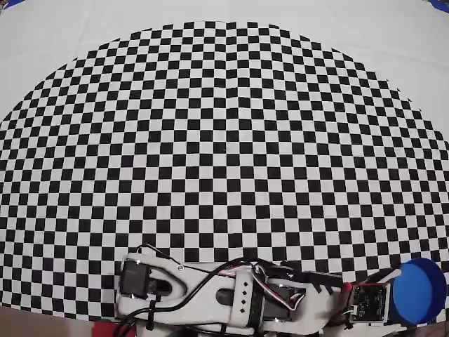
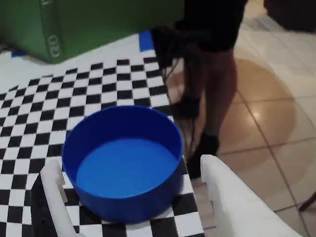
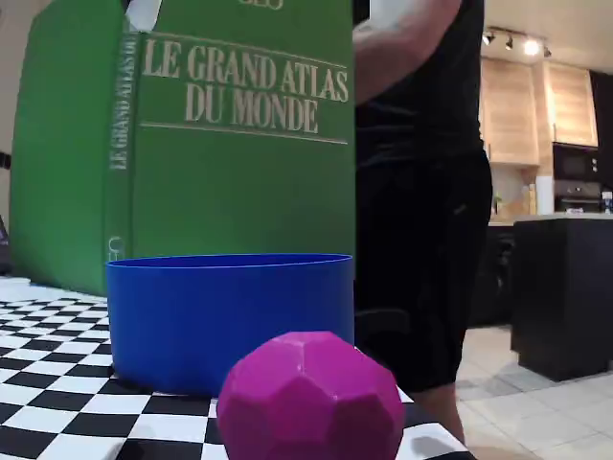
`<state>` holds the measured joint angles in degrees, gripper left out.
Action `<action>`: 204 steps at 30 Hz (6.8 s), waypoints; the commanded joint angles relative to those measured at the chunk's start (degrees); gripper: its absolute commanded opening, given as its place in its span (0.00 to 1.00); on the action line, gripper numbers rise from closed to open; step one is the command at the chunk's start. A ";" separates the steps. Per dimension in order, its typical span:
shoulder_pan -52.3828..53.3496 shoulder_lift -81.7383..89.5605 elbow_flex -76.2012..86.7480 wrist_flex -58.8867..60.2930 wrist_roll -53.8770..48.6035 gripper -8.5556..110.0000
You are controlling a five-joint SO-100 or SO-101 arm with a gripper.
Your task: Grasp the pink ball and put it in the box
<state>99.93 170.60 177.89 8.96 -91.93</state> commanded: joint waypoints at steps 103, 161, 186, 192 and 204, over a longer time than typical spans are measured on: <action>3.34 -37.79 -0.18 -7.21 2.20 0.34; 1.93 -45.44 -0.26 -14.59 -1.49 0.34; 1.67 -45.35 -0.26 -14.68 -1.58 0.07; 2.02 -44.74 -0.26 -14.77 -1.58 0.07; 3.16 -37.97 -0.26 -15.29 -1.58 0.07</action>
<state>102.30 130.25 177.45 -5.36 -92.99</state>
